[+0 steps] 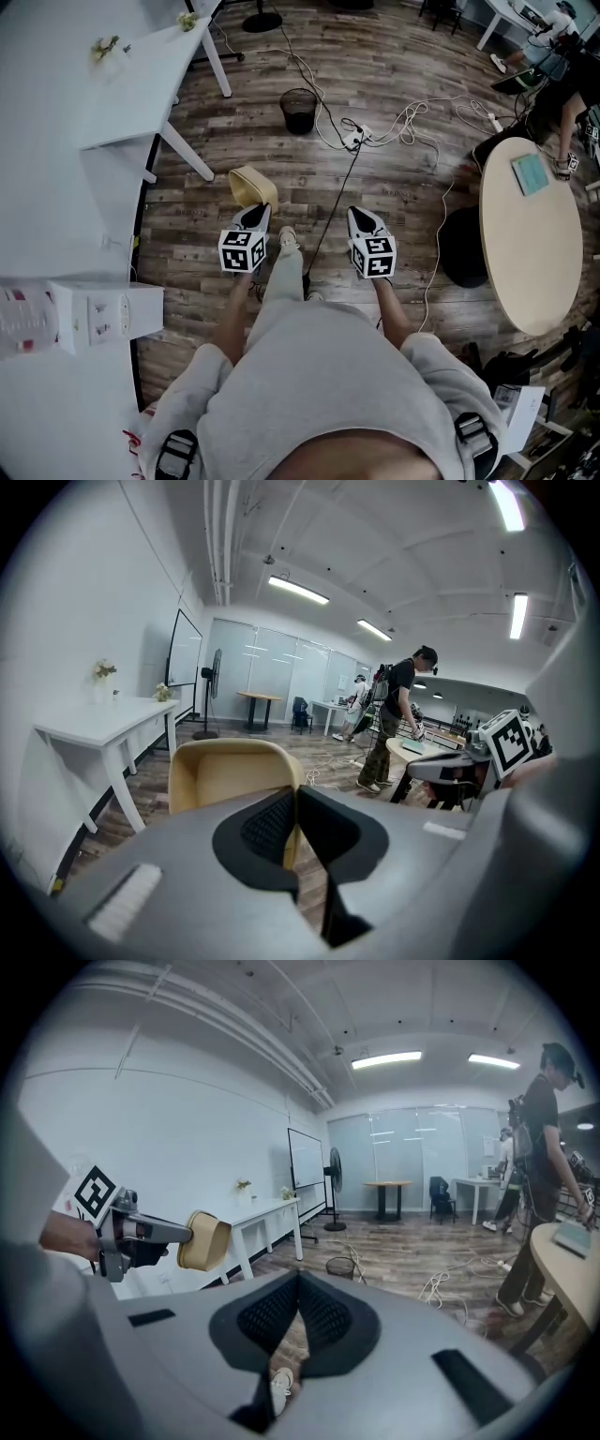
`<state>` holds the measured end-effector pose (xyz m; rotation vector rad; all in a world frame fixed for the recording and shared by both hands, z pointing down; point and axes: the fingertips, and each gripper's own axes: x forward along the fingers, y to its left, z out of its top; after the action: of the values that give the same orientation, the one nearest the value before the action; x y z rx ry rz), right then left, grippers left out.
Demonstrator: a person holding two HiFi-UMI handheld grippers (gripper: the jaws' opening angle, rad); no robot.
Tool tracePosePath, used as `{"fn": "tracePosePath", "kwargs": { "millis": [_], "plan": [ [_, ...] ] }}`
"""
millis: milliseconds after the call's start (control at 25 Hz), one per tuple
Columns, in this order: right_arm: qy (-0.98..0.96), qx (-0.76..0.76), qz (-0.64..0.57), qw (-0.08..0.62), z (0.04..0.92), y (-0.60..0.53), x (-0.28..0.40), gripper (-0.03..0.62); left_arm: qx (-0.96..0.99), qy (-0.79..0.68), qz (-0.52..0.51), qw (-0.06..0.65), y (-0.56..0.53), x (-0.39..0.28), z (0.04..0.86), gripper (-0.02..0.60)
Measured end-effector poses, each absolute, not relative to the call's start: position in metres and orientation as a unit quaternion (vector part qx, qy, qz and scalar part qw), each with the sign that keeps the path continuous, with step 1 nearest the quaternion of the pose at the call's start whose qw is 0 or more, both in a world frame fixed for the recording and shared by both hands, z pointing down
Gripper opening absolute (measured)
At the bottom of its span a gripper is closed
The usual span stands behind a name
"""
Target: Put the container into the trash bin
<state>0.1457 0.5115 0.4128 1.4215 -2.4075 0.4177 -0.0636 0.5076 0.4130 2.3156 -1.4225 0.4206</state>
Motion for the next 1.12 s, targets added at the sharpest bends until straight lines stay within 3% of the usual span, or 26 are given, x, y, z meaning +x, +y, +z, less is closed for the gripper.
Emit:
{"fn": "tracePosePath", "kwargs": {
  "millis": [1120],
  "plan": [
    [-0.82, 0.519, 0.159, 0.183, 0.419, 0.293, 0.106, 0.014, 0.843, -0.466, 0.157, 0.219, 0.272, -0.092, 0.426, 0.026]
  ]
}}
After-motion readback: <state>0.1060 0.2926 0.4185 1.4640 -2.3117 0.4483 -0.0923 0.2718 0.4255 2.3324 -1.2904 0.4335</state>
